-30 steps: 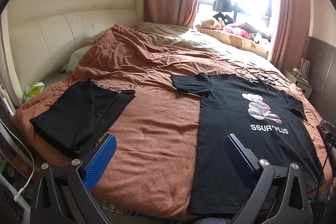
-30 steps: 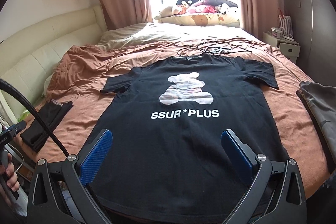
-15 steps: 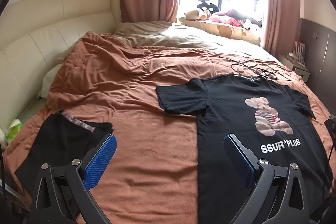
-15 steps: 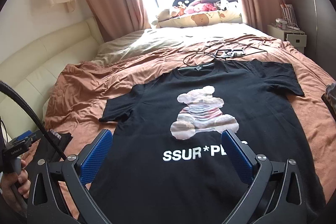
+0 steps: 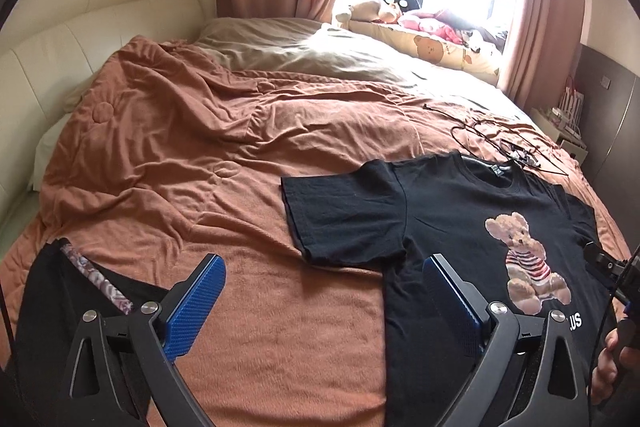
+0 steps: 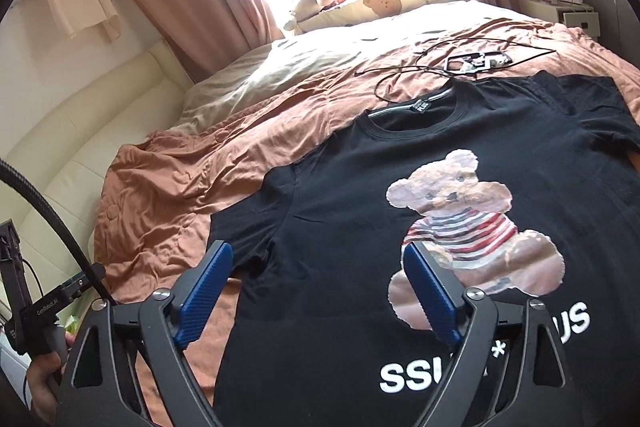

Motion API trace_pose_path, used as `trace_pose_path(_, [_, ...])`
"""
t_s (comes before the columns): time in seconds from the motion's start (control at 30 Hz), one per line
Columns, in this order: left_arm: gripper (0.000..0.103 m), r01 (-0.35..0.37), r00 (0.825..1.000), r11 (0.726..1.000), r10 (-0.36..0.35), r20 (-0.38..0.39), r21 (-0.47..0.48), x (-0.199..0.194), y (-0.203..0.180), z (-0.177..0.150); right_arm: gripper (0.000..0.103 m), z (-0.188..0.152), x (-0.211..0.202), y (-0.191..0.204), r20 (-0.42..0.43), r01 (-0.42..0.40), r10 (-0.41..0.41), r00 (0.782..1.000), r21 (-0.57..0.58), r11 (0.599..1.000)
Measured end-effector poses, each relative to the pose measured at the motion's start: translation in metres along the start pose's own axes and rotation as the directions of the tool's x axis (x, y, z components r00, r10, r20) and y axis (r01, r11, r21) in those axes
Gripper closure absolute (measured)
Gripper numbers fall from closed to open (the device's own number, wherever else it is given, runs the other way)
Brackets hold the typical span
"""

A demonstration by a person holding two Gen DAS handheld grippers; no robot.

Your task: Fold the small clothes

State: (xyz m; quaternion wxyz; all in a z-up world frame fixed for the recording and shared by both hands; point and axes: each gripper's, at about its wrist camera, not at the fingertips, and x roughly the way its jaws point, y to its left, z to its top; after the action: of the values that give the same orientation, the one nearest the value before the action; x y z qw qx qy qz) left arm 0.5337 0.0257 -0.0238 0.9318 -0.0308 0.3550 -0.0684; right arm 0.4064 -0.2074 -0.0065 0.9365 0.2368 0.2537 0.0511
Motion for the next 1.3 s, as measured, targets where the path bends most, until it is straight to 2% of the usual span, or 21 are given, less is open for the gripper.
trace_pose_path(0.07, [0.011, 0.008, 1.0, 1.0, -0.008, -0.016, -0.016, 0.019, 0.004, 0.007, 0.024, 0.006, 0.021, 0.001, -0.025, -0.006, 0.006, 1.0, -0.005, 1.0])
trace_pose_path(0.13, [0.023, 0.003, 0.999, 1.0, -0.004, -0.045, -0.024, 0.039, 0.005, 0.012, 0.028, 0.01, 0.044, -0.002, -0.052, -0.021, 0.022, 0.998, 0.016, 1.0])
trace_pose_path(0.27, [0.03, 0.017, 0.996, 0.998, -0.022, -0.09, -0.059, 0.078, 0.01, 0.02, 0.046, 0.022, 0.092, -0.004, -0.11, -0.049, 0.057, 0.992, 0.075, 0.996])
trace_pose_path(0.43, [0.04, 0.017, 0.99, 0.996, -0.029, -0.14, -0.082, 0.121, 0.013, 0.026, 0.057, 0.038, 0.14, -0.004, -0.155, -0.095, 0.11, 0.982, 0.1, 0.99])
trace_pose_path(0.67, [0.046, -0.018, 0.976, 0.994, -0.005, -0.217, -0.105, 0.177, 0.026, 0.024, 0.075, 0.039, 0.199, -0.001, -0.2, -0.163, 0.187, 0.962, 0.131, 0.978])
trace_pose_path(0.87, [0.046, -0.047, 0.959, 0.99, 0.007, -0.283, -0.133, 0.22, 0.04, 0.016, 0.085, 0.031, 0.24, -0.013, -0.25, -0.192, 0.249, 0.936, 0.233, 0.954])
trace_pose_path(1.0, [0.056, -0.051, 0.945, 0.986, -0.003, -0.326, -0.157, 0.242, 0.045, 0.009, 0.089, 0.026, 0.258, -0.011, -0.268, -0.217, 0.289, 0.919, 0.27, 0.938])
trace_pose_path(1.07, [0.058, -0.059, 0.948, 0.984, 0.002, -0.32, -0.168, 0.244, 0.046, 0.007, 0.09, 0.021, 0.267, -0.01, -0.288, -0.22, 0.301, 0.909, 0.281, 0.934])
trace_pose_path(1.1, [0.062, -0.064, 0.949, 0.983, 0.006, -0.315, -0.172, 0.244, 0.045, 0.007, 0.091, 0.018, 0.27, -0.009, -0.298, -0.218, 0.303, 0.905, 0.286, 0.933])
trace_pose_path(1.13, [0.075, -0.058, 0.949, 0.982, -0.001, -0.314, -0.179, 0.243, 0.044, 0.008, 0.091, 0.015, 0.273, -0.007, -0.306, -0.217, 0.306, 0.902, 0.29, 0.932])
trace_pose_path(1.23, [0.097, -0.028, 0.945, 0.983, -0.034, -0.324, -0.183, 0.241, 0.04, 0.012, 0.094, 0.01, 0.279, -0.001, -0.314, -0.217, 0.31, 0.898, 0.297, 0.93])
trace_pose_path(1.3, [0.097, 0.003, 0.949, 0.981, -0.063, -0.309, -0.193, 0.236, 0.038, 0.018, 0.094, 0.01, 0.282, 0.004, -0.322, -0.235, 0.331, 0.887, 0.301, 0.924])
